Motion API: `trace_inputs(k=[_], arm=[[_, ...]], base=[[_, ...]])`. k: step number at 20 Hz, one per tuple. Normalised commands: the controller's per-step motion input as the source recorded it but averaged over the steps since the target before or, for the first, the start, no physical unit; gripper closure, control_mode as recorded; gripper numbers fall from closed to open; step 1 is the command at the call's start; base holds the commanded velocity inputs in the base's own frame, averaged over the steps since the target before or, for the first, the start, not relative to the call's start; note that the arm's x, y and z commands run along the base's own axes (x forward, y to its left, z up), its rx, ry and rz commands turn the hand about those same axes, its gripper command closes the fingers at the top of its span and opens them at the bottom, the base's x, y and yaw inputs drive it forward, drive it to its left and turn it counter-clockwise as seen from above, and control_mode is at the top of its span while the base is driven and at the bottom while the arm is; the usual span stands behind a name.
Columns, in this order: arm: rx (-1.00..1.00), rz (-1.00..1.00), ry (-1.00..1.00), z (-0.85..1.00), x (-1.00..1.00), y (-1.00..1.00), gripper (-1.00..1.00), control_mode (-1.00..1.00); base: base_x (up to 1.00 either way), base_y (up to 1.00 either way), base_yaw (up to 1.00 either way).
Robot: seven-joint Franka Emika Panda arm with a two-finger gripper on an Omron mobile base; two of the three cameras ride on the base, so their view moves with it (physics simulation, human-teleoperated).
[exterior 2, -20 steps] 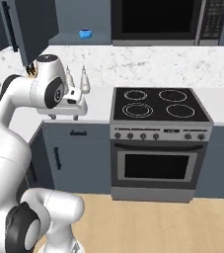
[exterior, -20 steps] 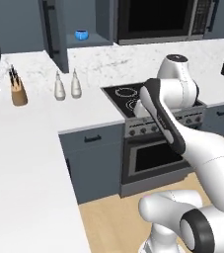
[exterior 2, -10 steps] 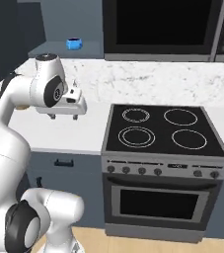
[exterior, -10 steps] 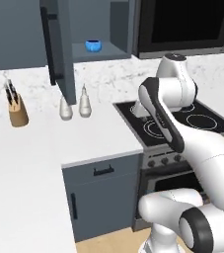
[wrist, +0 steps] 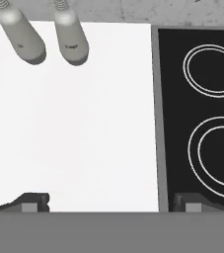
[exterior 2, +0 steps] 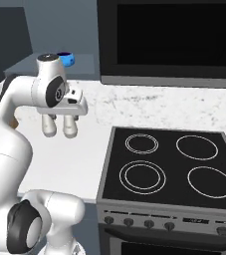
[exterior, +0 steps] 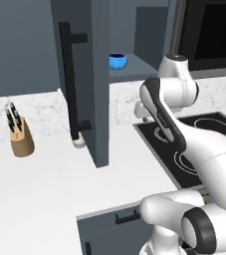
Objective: Gather all objects into one cabinet and sort the glasses and bowls to opposite sides.
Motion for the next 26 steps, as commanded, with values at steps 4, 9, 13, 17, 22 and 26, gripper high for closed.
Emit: trace_inputs(k=[4,9,13,17,22,26], arm=[[0.0,0.0,0.0,0.0,0.0,0.0,-1.0,1.0],[0.0,0.0,0.0,0.0,0.0,0.0,-1.0,1.0],[0.0,0.0,0.0,0.0,0.0,0.0,-1.0,1.0],[0.0,0.0,0.0,0.0,0.0,0.0,-1.0,1.0],[0.0,0.0,0.0,0.0,0.0,0.0,-1.0,1.0],[0.0,0.0,0.0,0.0,0.0,0.0,-1.0,1.0]], base=[[1.0,0.35,0.05],[0.97,0.18,0.02],[0.87,0.13,0.04],[0.79,0.23,0.02],[0.52,0.16,0.02],[0.36,0.21,0.02]])
